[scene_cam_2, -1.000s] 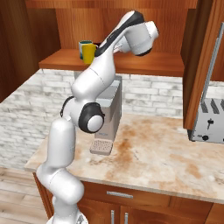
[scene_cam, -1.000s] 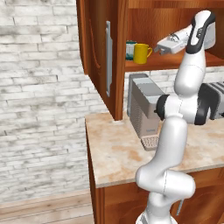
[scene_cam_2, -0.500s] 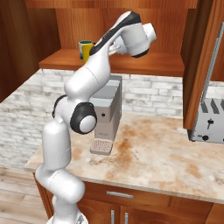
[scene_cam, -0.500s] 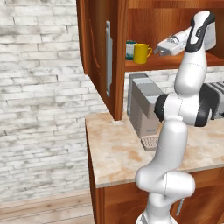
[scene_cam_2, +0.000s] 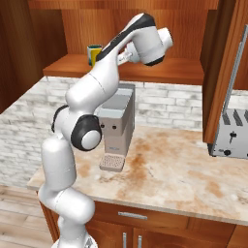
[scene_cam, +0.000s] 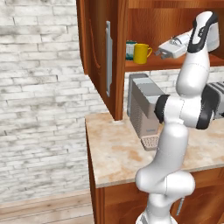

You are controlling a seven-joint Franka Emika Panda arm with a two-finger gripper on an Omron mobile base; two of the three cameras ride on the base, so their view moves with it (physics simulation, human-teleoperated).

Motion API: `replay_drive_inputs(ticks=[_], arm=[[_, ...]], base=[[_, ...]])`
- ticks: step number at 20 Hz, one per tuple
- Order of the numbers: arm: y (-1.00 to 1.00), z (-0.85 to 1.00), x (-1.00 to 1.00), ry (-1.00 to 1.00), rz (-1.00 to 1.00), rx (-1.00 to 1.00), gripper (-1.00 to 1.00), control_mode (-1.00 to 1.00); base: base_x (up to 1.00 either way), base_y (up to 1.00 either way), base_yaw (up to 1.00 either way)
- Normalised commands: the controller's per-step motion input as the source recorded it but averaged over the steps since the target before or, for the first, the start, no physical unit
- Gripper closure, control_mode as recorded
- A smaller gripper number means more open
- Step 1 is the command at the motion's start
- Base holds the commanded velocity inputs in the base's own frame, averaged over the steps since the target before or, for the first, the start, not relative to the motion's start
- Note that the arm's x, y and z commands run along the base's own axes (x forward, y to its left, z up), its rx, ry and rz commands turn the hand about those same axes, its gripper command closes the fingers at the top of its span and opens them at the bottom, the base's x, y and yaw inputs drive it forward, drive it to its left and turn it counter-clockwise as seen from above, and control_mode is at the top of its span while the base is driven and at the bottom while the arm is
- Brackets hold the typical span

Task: Pick the mug on the counter and place it in the cabinet with the handle facing the right, like the mugs already inside.

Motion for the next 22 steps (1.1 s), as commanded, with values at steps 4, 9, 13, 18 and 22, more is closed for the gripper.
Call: replay_drive_inputs(ticks=[4,9,13,18,22], arm=[[0.0,0.0,-0.34,-0.03,0.0,0.0,-1.0,-1.0],[0.03,0.0,-0.35,-0.03,0.0,0.0,-1.0,-1.0],[0.09,0.0,-0.37,-0.03,-0.01,0.0,-1.0,-1.0],[0.12,0.0,-0.43,-0.02,-0.04,0.0,-1.0,-1.0],[0.17,0.0,-0.59,0.0,-0.06,0.0,-1.0,-1.0]], base=[[0.0,0.0,0.0],[0.0,0.0,0.0],[0.0,0.0,0.0],[0.0,0.0,0.0],[0.0,0.0,0.0]])
